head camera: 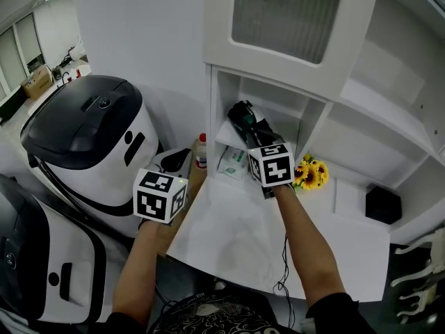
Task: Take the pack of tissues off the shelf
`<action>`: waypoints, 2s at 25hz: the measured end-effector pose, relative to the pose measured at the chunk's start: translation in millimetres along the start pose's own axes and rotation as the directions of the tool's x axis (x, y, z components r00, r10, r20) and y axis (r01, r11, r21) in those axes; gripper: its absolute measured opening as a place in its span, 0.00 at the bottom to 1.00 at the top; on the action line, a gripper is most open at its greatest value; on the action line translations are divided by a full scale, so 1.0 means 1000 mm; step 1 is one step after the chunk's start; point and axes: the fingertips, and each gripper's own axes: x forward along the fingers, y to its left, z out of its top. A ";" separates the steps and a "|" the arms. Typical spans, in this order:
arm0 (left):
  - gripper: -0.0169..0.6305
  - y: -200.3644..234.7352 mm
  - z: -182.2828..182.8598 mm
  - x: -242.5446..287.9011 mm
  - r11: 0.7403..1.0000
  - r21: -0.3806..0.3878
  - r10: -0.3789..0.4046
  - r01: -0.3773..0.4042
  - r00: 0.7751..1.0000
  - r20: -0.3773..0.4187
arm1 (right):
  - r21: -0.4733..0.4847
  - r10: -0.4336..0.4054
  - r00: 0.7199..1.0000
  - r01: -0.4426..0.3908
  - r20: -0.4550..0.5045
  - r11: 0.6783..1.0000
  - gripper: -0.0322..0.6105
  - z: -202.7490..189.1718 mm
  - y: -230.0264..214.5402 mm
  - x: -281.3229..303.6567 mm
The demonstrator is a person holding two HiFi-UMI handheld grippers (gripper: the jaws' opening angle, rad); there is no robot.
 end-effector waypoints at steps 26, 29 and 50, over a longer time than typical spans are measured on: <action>0.03 -0.021 -0.002 -0.095 1.000 0.013 -0.012 0.012 0.999 0.034 | 0.044 -0.079 0.988 0.073 0.136 0.996 0.09 0.038 0.052 -0.113; 0.03 -0.015 -0.006 -0.112 1.000 0.019 0.011 -0.012 0.999 0.033 | 0.052 -0.069 0.986 0.061 0.153 0.997 0.09 0.039 0.068 -0.123; 0.03 0.050 -0.055 -0.233 0.983 0.002 0.183 -0.183 0.983 0.032 | 0.050 0.087 0.960 -0.104 0.268 0.993 0.09 0.045 0.224 -0.161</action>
